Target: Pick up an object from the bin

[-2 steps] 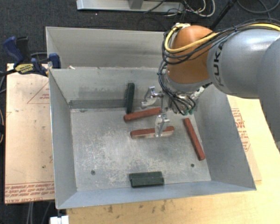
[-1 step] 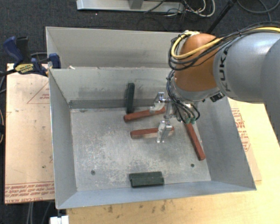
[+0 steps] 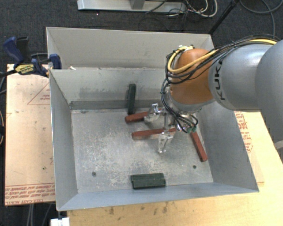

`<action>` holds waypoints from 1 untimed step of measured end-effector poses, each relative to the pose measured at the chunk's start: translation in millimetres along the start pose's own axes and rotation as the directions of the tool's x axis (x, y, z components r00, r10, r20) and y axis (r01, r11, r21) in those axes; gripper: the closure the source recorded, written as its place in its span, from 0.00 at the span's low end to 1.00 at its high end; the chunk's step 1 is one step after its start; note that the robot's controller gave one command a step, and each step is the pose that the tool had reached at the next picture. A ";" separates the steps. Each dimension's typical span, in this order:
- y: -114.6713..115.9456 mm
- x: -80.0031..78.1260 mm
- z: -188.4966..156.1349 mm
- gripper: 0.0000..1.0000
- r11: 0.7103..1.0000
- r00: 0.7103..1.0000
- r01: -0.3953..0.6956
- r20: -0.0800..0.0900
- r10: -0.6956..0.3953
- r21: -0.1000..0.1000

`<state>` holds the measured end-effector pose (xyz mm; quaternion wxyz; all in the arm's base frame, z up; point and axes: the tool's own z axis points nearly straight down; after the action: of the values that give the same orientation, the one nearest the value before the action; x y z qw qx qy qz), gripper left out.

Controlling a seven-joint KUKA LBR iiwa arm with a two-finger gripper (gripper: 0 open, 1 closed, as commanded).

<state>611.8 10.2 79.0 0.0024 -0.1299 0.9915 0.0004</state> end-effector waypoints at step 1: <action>-1.1 -7.0 9.7 1.00 0.993 0.992 -0.121 0.029 0.121 0.002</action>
Offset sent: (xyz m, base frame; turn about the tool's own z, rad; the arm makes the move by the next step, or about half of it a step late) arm 0.0000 0.0000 0.0000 0.0000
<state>618.9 11.0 69.4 0.0168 -0.0694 0.9974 0.0003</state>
